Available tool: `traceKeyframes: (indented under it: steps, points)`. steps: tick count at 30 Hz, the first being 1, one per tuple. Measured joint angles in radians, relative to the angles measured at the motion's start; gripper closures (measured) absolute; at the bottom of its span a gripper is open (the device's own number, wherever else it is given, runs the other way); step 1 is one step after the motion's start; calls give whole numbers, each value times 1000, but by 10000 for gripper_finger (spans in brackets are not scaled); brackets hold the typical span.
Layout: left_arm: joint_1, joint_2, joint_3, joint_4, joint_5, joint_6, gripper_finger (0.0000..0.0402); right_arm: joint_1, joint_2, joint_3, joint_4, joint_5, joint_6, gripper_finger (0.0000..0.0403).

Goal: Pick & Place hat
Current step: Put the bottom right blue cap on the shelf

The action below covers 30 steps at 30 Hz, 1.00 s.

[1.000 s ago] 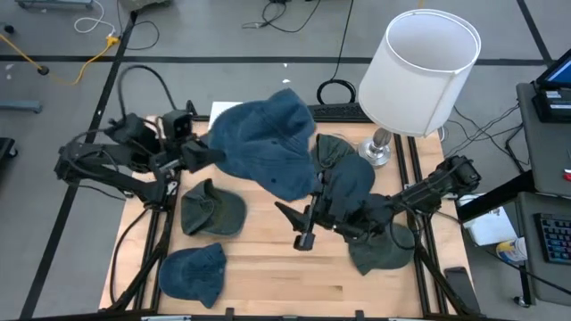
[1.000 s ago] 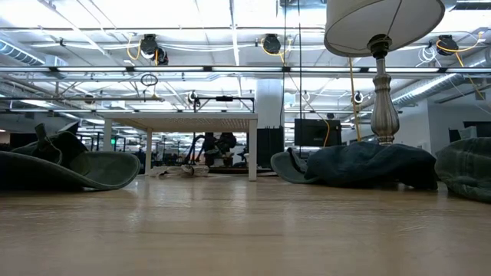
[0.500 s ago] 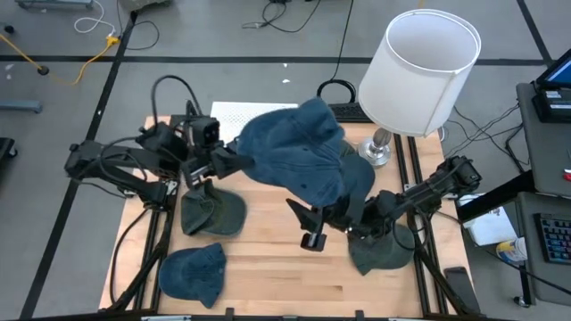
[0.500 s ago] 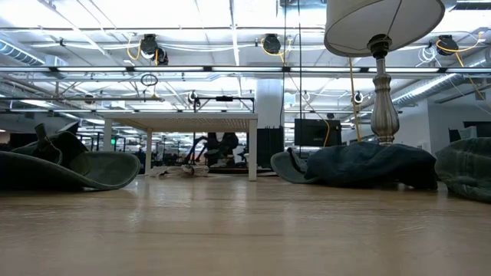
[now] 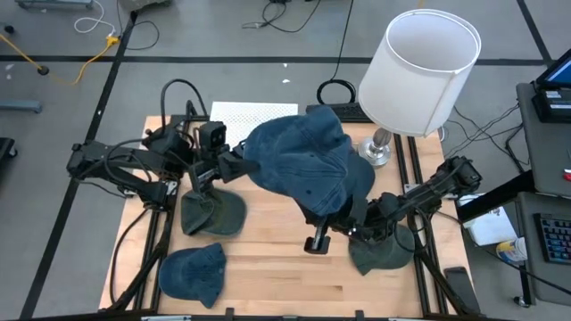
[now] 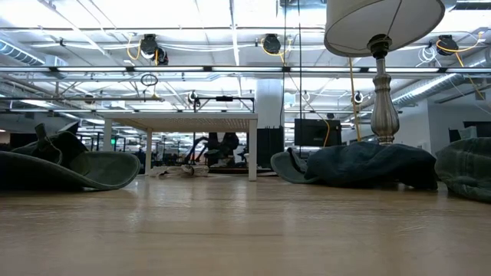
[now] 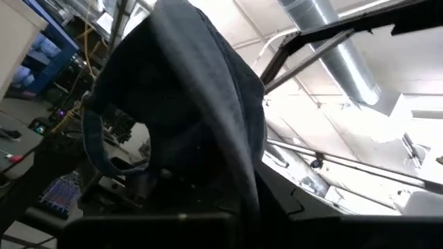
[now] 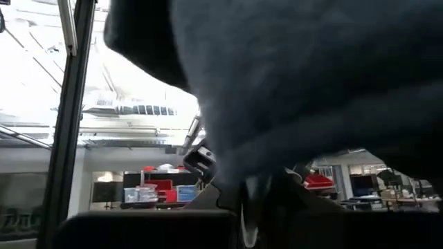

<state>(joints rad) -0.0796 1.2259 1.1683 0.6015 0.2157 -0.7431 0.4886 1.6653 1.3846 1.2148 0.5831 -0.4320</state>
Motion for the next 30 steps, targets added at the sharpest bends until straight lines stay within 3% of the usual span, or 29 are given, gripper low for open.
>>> traceKeyframes:
  steps: [4,9,15,19,23,30]
  points:
    - [22,-18,0,-41,107,83,332,35,-26,0,0,24,-3,396]
    - [28,-96,0,-136,174,365,290,104,-96,0,-27,154,-45,398]
    - [17,-217,0,-292,133,793,254,151,-195,0,-330,333,237,399]
    - [5,-287,0,-368,40,959,226,132,-250,0,-621,332,561,399]
    - [6,-339,0,-468,-16,1047,188,96,-269,0,-815,318,781,399]
    - [6,-363,0,-701,-61,1117,132,-3,-260,0,-990,100,1050,399]
